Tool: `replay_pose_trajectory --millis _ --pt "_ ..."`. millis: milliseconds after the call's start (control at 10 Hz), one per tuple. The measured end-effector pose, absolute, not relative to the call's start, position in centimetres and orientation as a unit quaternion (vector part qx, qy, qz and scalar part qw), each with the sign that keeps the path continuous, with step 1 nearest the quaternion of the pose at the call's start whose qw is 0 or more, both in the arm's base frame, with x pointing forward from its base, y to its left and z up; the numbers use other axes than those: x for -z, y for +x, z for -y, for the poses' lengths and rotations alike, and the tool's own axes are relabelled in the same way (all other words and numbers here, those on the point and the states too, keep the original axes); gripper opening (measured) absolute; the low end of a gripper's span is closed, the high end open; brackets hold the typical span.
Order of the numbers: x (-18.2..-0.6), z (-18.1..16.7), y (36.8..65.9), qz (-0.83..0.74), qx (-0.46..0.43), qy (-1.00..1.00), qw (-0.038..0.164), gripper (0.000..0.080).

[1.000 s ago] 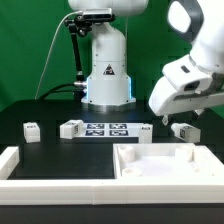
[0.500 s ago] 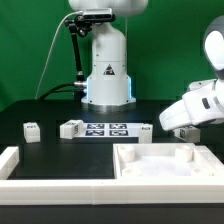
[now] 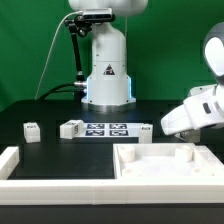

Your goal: Assemble one leg

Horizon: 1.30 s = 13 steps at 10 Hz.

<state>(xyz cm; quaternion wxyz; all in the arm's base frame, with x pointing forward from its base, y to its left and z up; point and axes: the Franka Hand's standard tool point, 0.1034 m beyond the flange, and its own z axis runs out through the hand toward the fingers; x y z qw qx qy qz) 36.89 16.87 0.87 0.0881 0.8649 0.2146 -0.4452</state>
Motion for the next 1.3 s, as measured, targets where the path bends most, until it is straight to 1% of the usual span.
replay_pose_trajectory --millis 300,400,500,600,700,1100,1200,1300 --pt "-0.5 -16.8 36.5 -0.216 0.444 0.865 0.088 0.0649" --pt "-0.5 -16.8 36.5 -0.216 0.444 0.865 0.087 0.0533" --pt "-0.5 -16.8 36.5 -0.216 0.444 0.865 0.087 0.0398" --pt "-0.5 -16.8 36.5 -0.216 0.444 0.865 0.087 0.0398" --pt "-0.5 -16.8 36.5 -0.216 0.444 0.865 0.087 0.0285" --pt "-0.5 -16.8 36.5 -0.216 0.444 0.865 0.087 0.0285" --pt "-0.9 -16.7 36.6 -0.216 0.448 0.863 0.087 0.0285" --pt "-2.3 -16.3 37.0 -0.213 0.453 0.861 0.090 0.0285"
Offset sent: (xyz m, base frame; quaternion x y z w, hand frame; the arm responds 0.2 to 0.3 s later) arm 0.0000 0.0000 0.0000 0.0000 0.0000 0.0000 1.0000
